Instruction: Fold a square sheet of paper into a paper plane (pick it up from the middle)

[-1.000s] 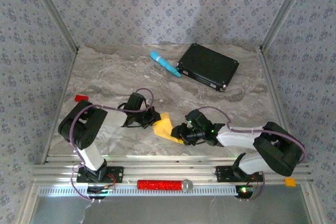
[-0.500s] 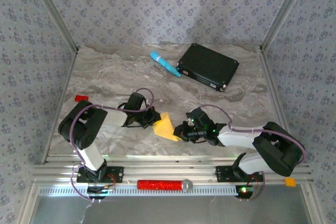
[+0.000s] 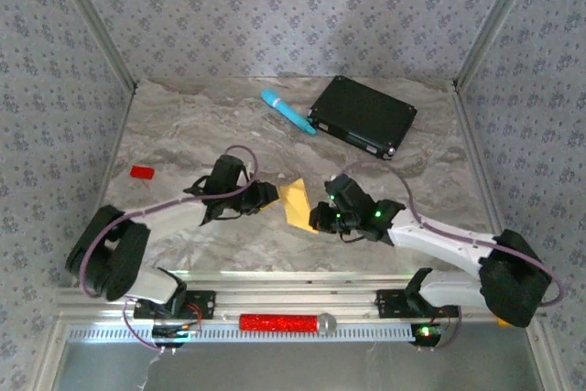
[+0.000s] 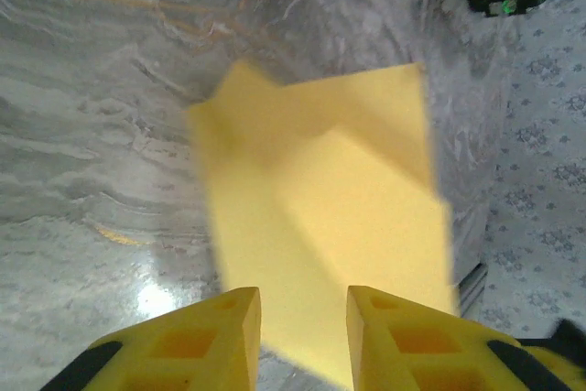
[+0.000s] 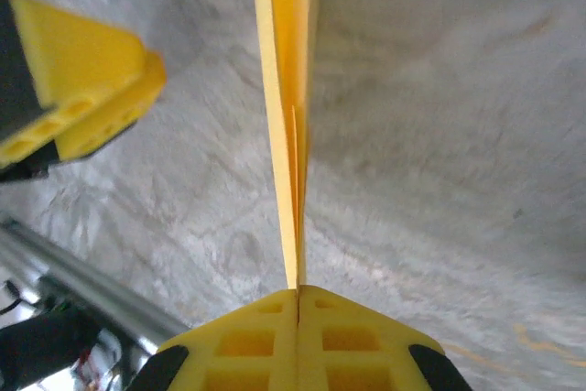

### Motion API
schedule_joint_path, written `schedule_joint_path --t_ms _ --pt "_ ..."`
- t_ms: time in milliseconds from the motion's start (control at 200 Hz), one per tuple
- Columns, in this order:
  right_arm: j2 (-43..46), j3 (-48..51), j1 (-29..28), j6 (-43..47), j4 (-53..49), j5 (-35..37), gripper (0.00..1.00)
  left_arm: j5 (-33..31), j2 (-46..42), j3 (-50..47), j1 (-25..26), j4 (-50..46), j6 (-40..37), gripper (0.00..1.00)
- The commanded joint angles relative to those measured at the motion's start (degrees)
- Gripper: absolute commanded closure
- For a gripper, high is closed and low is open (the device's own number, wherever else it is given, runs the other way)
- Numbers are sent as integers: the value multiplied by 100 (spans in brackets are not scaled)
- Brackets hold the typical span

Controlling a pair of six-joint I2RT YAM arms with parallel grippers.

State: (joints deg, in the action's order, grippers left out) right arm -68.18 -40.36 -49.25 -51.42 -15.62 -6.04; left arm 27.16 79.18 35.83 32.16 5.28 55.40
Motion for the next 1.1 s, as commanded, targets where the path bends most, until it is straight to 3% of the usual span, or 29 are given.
schedule_joint_path --t_ms 0,220,375,540,725,805,1099 --pt "239 -631 -255 966 -2249 1988 97 -577 -520 176 -110 -905 -424 68" --pt "-500 -1888 -964 1127 -4427 4495 99 -745 -1335 -141 -705 -1318 -460 67" --pt "-1683 -2727 -1366 238 -5951 5262 100 -880 -1824 -321 -1117 -1623 -468 65" --pt "-2906 -3285 -1735 239 -6206 5266 100 -957 -2200 -427 -1481 -1850 -399 64" --pt "-3869 -3538 -2030 692 -5448 4594 96 -1000 -2623 -609 -1810 -2139 -389 62" --pt "-4013 -3507 -2066 912 -4899 4100 95 -962 -2759 -674 -1918 -2210 -397 62" --pt "-4107 -3503 -2088 1178 -4187 3525 92 -862 -2854 -717 -2013 -2299 -380 61"
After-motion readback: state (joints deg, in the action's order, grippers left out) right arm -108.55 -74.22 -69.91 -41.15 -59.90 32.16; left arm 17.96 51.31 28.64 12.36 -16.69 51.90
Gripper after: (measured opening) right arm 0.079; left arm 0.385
